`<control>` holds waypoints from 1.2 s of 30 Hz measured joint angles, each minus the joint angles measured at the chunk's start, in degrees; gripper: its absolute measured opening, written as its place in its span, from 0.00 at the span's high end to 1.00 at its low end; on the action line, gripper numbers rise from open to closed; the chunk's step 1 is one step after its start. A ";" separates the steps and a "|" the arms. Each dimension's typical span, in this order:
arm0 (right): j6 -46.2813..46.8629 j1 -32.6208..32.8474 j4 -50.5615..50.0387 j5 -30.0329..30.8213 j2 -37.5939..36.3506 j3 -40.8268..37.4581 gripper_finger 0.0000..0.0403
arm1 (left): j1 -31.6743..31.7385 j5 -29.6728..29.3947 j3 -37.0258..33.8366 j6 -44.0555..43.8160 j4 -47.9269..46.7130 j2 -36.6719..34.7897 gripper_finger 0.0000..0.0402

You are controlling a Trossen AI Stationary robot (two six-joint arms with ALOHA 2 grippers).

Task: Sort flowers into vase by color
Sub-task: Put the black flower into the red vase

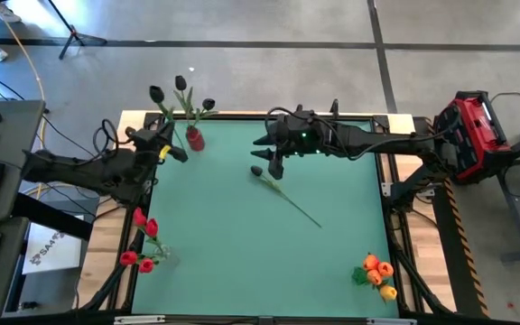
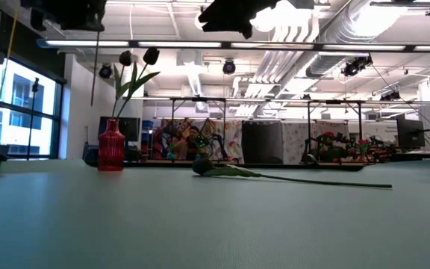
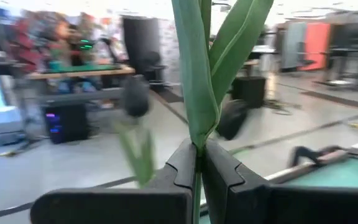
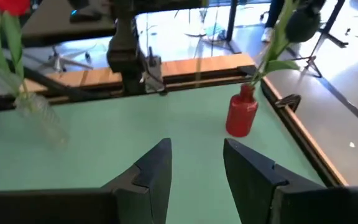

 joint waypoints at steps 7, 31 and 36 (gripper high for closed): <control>-3.22 -0.20 -1.41 -0.68 0.27 -0.04 0.66 | 10.82 4.21 -8.63 3.55 16.53 -1.67 1.00; -4.32 -2.92 -3.78 -3.23 0.27 -0.04 0.69 | 32.02 21.34 -13.00 1.89 31.59 5.24 1.00; -4.40 -3.63 -4.05 -3.22 0.27 -0.04 0.70 | 33.28 21.99 -13.00 0.70 31.66 7.17 1.00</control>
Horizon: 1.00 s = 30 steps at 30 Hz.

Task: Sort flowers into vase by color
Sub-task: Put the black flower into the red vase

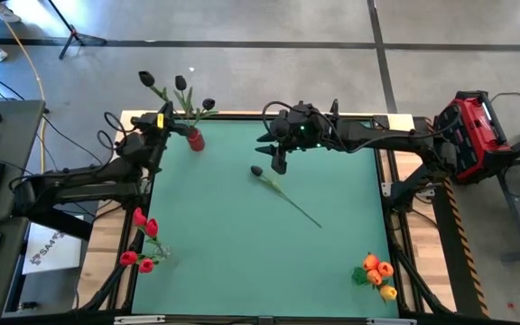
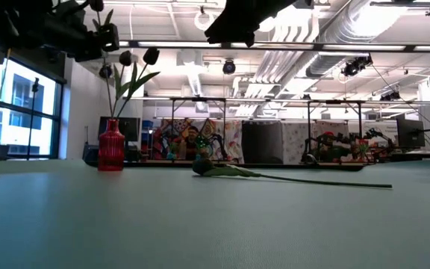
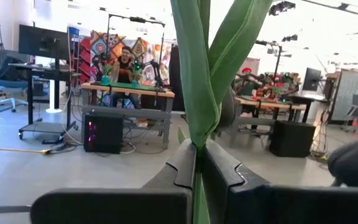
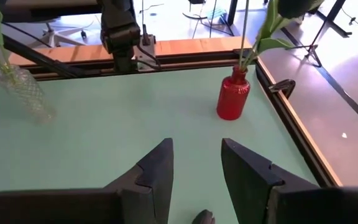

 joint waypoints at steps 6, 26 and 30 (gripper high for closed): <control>2.29 -1.08 -0.56 -0.02 0.00 0.00 0.70 | 0.04 0.11 0.00 -0.40 -0.19 1.95 1.00; 12.99 -3.07 -5.64 3.29 9.79 0.04 0.70 | -0.01 -1.92 0.04 -11.50 -9.58 7.08 0.71; 12.96 -3.22 -7.43 2.56 11.87 0.02 0.70 | -0.13 -1.75 0.04 -15.91 -13.52 7.20 0.62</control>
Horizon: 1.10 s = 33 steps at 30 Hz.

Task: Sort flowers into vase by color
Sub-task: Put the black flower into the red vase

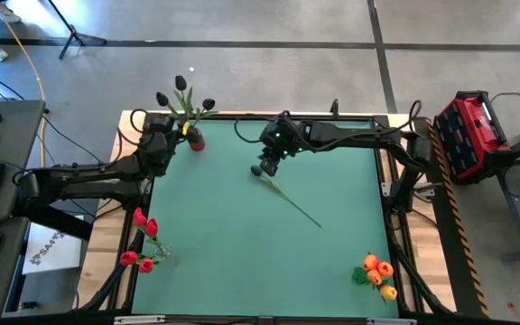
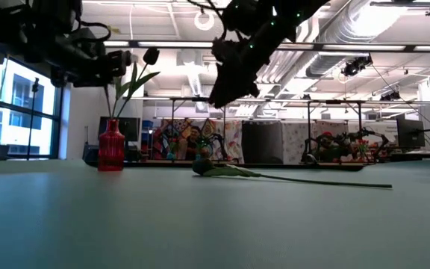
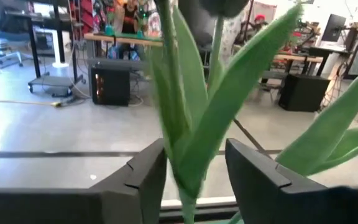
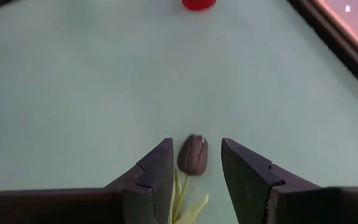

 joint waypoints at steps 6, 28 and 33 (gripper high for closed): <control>0.44 0.15 -2.73 -0.05 1.76 0.00 0.70 | -0.66 -0.46 0.46 -2.20 -2.08 -0.11 0.58; 8.92 4.75 -14.84 -3.92 10.56 -0.02 0.70 | -1.18 6.91 13.81 -26.11 -42.92 -0.28 0.58; 11.10 6.58 -17.10 -3.65 10.55 -0.02 0.70 | -1.18 10.62 13.81 -29.64 -44.81 -0.99 0.58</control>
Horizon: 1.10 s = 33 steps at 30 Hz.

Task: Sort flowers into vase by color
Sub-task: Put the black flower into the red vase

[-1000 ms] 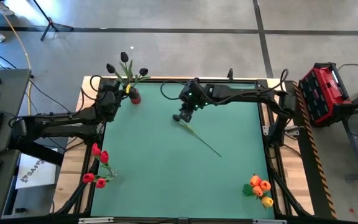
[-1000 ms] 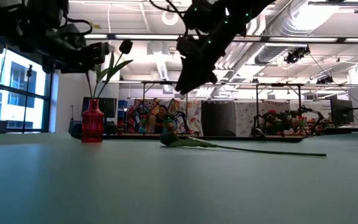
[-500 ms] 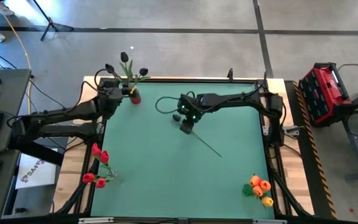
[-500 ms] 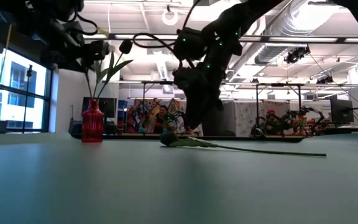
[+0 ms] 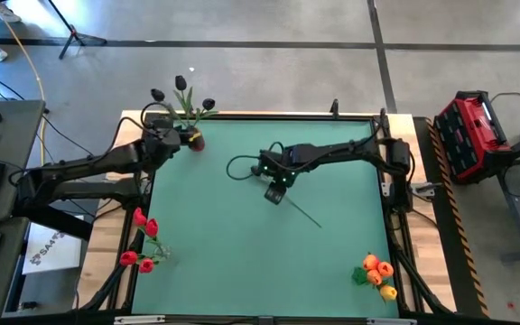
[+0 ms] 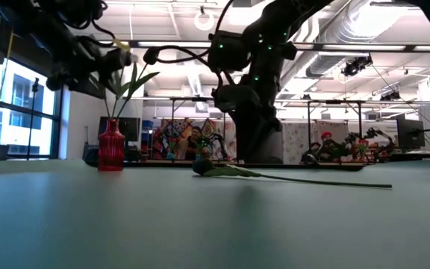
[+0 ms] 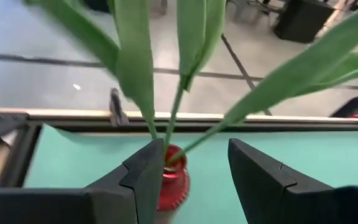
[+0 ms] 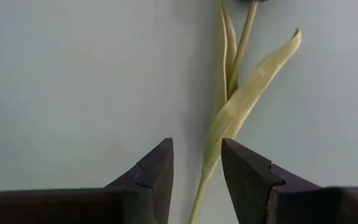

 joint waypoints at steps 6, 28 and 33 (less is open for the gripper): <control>3.68 0.84 0.26 3.04 0.39 -1.48 0.70 | 0.01 3.83 0.02 -1.15 -1.83 -1.59 0.58; 12.06 0.53 9.66 -0.91 0.27 -9.00 0.98 | 2.03 21.34 0.02 1.91 -4.24 -5.19 0.58; 11.97 0.70 11.25 -1.86 0.48 -5.74 0.99 | 2.01 28.28 1.97 1.91 -6.97 -9.92 0.58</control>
